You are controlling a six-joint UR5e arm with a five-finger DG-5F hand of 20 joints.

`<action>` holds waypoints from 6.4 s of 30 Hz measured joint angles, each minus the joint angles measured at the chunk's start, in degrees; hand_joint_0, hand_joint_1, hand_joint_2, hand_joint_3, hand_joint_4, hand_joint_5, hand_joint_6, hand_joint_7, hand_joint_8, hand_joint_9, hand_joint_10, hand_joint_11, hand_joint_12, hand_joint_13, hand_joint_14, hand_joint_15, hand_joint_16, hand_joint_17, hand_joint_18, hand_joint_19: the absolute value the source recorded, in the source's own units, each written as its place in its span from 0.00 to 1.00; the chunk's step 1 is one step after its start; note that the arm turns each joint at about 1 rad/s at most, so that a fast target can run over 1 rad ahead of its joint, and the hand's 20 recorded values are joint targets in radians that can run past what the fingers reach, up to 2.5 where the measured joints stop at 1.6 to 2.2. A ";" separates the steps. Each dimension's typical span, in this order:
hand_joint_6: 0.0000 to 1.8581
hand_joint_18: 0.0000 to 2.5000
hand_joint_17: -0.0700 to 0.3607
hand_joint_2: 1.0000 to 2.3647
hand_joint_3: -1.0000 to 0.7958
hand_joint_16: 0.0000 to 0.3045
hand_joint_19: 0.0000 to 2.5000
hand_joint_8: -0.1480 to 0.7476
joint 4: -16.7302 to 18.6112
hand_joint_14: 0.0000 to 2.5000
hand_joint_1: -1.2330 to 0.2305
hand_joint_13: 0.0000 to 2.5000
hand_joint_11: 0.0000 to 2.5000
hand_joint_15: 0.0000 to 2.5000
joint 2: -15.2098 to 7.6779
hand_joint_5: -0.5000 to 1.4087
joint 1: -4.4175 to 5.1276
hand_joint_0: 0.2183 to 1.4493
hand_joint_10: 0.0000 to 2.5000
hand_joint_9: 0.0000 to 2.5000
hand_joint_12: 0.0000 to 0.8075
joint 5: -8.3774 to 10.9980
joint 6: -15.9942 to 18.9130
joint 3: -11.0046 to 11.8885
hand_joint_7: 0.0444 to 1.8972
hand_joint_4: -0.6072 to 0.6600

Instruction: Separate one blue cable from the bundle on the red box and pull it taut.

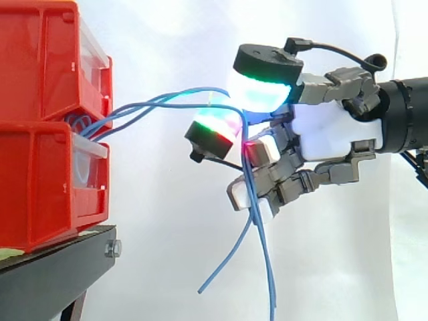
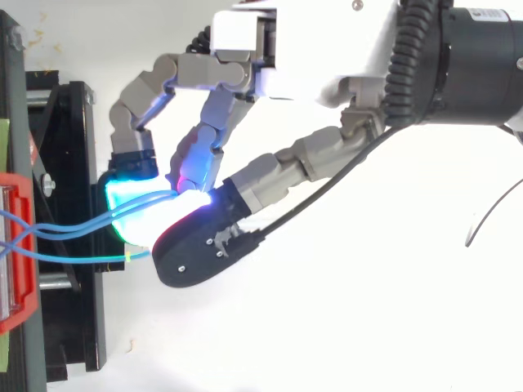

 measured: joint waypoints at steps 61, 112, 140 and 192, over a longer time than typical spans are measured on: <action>0.49 0.24 0.43 0.00 0.28 0.17 0.25 0.42 -9.42 0.01 0.47 0.30 0.21 0.19 0.56 0.22 -1.97 0.23 0.01 0.42 0.47 -0.60 -0.19 5.85 0.48 0.51; 0.48 0.04 0.42 0.00 0.33 0.16 0.13 0.34 -15.48 0.00 0.43 0.15 0.04 0.09 0.83 0.24 -3.41 0.31 0.00 0.24 0.42 -2.17 -0.74 9.15 0.46 0.42; 0.50 0.04 0.42 0.00 0.28 0.16 0.14 0.36 -15.68 0.00 0.45 0.15 0.08 0.11 0.89 0.21 -3.46 0.32 0.00 0.21 0.40 -2.16 -0.88 9.16 0.40 0.38; 0.49 0.22 0.43 0.01 0.44 0.17 0.20 0.41 -15.90 0.01 0.32 0.30 0.16 0.17 0.85 0.23 -3.44 0.31 0.01 0.38 0.44 -2.10 -0.92 9.14 0.46 0.49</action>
